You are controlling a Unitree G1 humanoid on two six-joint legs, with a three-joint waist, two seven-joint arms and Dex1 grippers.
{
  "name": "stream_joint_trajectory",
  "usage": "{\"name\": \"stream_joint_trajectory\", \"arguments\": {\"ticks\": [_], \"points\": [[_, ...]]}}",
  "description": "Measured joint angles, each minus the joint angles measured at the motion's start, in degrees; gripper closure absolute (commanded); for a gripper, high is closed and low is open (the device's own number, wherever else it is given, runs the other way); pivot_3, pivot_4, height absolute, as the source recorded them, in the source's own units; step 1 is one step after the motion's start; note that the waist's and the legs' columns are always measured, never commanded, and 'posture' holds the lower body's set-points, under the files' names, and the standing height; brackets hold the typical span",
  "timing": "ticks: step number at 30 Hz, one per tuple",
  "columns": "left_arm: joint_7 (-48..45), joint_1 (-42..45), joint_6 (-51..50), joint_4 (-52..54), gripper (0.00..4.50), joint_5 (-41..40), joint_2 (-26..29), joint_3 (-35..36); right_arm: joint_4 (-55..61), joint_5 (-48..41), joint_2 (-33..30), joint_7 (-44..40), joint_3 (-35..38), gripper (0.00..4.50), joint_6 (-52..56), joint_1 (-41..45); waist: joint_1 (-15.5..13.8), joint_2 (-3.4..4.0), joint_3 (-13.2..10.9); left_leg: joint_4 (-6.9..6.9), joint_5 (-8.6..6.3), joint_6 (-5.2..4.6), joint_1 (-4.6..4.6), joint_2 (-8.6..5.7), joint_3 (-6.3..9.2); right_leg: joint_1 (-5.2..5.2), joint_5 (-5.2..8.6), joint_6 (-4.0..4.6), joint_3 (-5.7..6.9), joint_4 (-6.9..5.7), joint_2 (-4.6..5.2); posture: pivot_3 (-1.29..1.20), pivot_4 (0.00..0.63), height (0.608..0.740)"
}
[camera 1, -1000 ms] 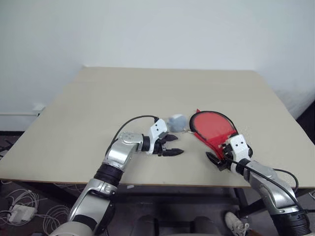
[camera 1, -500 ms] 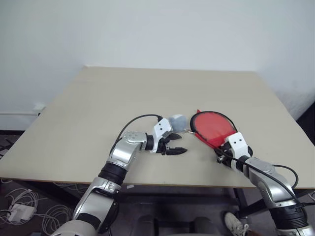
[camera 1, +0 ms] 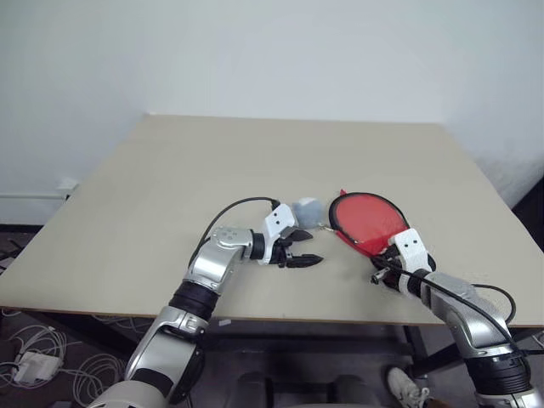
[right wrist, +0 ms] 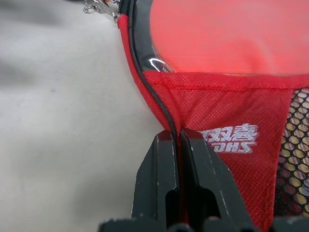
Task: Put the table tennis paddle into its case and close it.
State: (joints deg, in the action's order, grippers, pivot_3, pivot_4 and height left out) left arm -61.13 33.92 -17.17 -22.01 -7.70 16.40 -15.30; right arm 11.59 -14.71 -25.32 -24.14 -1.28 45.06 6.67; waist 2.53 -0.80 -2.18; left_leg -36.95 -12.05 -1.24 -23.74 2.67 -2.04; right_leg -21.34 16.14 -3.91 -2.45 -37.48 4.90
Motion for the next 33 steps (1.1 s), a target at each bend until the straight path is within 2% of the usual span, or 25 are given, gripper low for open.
{"name": "stream_joint_trajectory", "arguments": {"ticks": [7,16,28,33], "points": [[0.7,0.0,-0.1,0.0,0.99,0.0,-0.4,0.0,5.4,-6.9,2.6,-1.4,3.8,4.49,7.1,-1.5,0.2,0.02,0.0,0.03,0.00,0.00,-0.02,0.02,0.00,-0.09,0.00,-0.01,-0.02,-0.05,-0.03,0.00,0.000,0.740],[0.7,0.0,-0.1,-0.1,0.99,0.0,-0.6,0.0,15.7,-16.7,5.6,-2.3,2.5,4.49,18.4,-4.2,0.2,0.02,0.0,0.03,0.00,0.00,-0.03,0.04,0.00,-0.10,0.00,0.00,-0.02,-0.06,-0.04,0.00,0.000,0.740],[0.8,0.0,-0.1,-0.2,0.99,0.0,-0.6,0.0,19.2,-21.8,6.0,-3.1,0.3,4.49,21.1,-6.7,0.2,0.01,0.0,0.04,0.00,0.00,-0.03,0.04,0.00,-0.11,0.01,0.00,-0.01,-0.06,-0.04,0.00,0.000,0.740],[0.9,0.0,-0.1,-0.4,0.99,0.0,-0.6,0.0,19.4,-21.2,4.9,-3.0,-1.3,4.49,19.2,-6.8,0.2,0.01,0.0,0.03,0.00,0.01,-0.03,0.04,0.00,-0.12,0.01,0.00,-0.01,-0.05,-0.04,0.00,0.000,0.740]]}}
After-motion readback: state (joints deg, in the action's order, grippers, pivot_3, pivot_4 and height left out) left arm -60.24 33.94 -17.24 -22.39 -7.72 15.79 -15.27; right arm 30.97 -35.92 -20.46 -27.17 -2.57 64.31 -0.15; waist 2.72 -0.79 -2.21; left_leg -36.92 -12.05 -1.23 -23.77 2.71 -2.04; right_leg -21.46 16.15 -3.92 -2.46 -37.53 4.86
